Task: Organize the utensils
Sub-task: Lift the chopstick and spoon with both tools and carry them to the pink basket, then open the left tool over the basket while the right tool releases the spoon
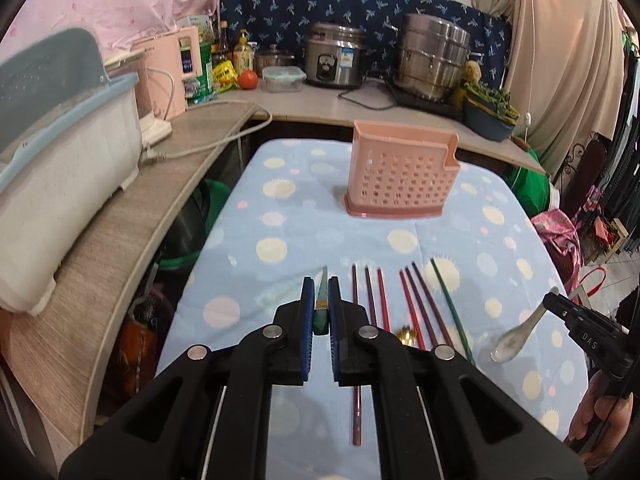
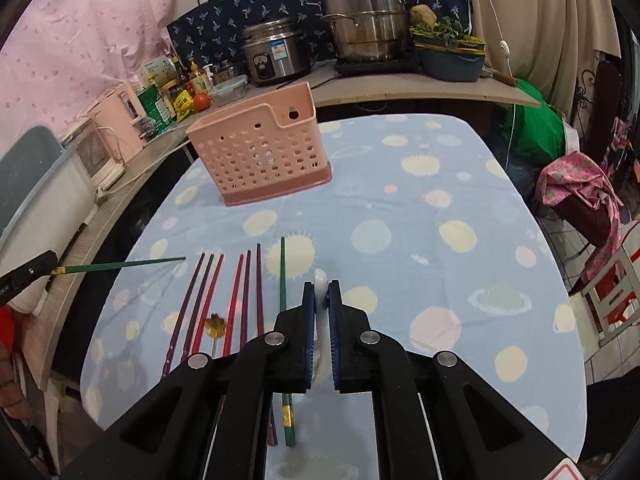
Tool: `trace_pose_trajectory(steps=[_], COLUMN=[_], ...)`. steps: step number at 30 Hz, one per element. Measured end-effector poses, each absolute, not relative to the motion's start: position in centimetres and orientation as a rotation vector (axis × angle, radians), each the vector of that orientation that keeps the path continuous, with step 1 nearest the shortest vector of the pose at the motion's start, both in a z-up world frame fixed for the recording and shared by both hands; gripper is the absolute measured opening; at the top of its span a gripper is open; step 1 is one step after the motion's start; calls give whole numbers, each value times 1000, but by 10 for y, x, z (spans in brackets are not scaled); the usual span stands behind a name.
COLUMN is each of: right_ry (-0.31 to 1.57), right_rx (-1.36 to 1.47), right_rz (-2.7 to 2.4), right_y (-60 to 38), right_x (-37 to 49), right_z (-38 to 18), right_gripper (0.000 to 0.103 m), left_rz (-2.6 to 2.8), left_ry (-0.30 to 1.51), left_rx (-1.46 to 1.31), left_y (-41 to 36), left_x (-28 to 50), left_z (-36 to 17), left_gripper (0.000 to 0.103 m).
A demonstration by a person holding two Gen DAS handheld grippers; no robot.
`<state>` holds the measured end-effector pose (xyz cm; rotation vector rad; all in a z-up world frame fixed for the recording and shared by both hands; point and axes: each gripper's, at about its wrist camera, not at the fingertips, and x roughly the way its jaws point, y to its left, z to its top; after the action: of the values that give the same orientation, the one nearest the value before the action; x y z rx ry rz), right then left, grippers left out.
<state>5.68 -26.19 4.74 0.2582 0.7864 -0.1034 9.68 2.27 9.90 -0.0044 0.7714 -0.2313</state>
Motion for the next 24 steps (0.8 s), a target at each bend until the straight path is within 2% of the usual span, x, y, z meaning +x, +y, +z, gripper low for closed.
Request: trace_pose_trajectory(steps=[10,24], right_ry=[716,604], right_rx=[266,279], right_rz=[-78,-79], right_y=[-268,-296], right_x=[106,208], right_z=[78,138], right_gripper=[7,7], left_rz=[-212,-251], left_ry=[642,395], left_rx=[-3,-66], left_y=[16,-16], left_x=[146,217], left_z=[156,273], left_gripper=[7,6])
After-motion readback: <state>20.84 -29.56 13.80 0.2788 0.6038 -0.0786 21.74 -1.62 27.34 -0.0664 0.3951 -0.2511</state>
